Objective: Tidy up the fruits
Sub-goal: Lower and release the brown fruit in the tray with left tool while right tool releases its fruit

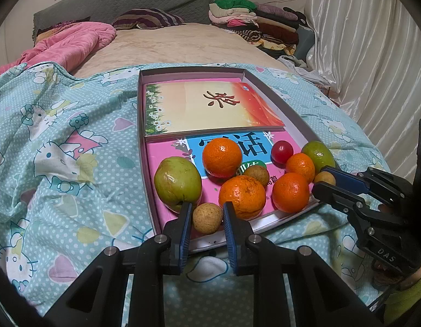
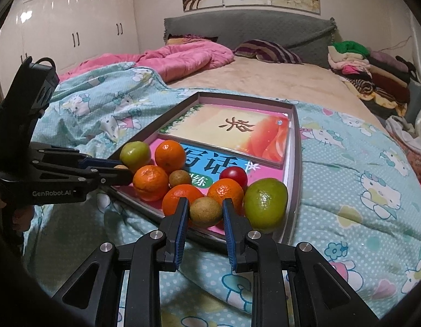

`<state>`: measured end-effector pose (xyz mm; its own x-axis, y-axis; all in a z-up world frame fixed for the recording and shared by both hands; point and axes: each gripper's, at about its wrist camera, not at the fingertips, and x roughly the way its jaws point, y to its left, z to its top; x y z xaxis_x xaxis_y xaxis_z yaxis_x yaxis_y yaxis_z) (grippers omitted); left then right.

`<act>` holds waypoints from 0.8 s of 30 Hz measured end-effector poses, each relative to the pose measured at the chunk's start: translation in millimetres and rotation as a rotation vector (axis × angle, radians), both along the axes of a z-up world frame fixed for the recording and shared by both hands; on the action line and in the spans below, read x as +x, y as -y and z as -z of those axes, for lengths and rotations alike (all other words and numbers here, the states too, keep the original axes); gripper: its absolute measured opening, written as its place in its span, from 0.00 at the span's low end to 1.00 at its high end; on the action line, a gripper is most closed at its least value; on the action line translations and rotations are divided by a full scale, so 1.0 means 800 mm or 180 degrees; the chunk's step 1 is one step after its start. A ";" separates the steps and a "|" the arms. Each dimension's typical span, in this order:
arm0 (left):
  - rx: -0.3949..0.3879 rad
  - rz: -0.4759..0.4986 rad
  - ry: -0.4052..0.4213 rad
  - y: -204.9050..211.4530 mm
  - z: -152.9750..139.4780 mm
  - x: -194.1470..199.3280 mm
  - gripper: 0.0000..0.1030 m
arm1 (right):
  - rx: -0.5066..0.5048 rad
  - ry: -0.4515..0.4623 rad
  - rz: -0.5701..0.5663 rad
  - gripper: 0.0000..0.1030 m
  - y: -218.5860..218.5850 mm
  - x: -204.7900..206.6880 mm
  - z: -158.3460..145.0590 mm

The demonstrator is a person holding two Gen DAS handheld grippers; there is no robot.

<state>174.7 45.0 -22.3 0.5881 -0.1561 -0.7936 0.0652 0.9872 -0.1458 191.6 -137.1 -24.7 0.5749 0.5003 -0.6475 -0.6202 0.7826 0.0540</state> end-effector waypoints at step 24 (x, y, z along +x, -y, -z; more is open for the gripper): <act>0.0015 0.0008 0.0002 0.001 0.000 0.000 0.23 | 0.0012 0.0056 0.0011 0.48 0.002 -0.011 0.000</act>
<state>174.5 44.5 -22.1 0.5881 -0.1539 -0.7940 0.0679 0.9877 -0.1411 182.9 -138.7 -24.5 0.5877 0.5008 -0.6354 -0.6185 0.7844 0.0461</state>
